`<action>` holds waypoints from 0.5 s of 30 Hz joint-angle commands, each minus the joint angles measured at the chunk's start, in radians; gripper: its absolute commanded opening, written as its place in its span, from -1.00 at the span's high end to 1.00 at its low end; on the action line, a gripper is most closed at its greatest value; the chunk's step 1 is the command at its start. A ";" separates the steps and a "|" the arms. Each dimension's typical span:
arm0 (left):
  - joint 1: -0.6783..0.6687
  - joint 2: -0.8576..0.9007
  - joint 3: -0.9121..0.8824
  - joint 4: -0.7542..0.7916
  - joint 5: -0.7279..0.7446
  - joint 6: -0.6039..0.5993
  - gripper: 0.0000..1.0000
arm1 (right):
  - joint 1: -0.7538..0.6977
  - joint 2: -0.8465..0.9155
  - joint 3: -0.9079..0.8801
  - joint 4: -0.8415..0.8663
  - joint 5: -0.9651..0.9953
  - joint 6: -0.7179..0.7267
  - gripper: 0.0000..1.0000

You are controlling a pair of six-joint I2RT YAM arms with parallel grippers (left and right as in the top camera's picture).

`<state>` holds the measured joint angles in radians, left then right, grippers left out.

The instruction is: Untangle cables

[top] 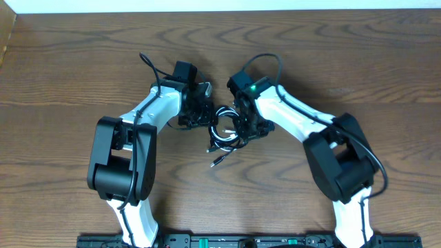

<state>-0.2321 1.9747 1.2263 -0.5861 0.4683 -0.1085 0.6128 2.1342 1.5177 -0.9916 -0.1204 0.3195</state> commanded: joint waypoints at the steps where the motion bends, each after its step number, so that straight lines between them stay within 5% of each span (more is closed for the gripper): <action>1: 0.000 0.050 -0.019 -0.007 -0.115 -0.033 0.29 | 0.005 0.047 0.004 -0.023 0.050 0.002 0.49; 8: 0.000 0.050 -0.019 -0.015 -0.213 -0.055 0.35 | -0.005 0.048 0.005 -0.040 0.077 0.002 0.43; 15: 0.000 0.051 -0.019 -0.015 -0.340 -0.059 0.35 | -0.022 0.060 0.004 -0.164 0.384 0.024 0.34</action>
<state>-0.2520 1.9724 1.2339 -0.5941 0.3729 -0.1585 0.6125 2.1475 1.5387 -1.1179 0.0326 0.3321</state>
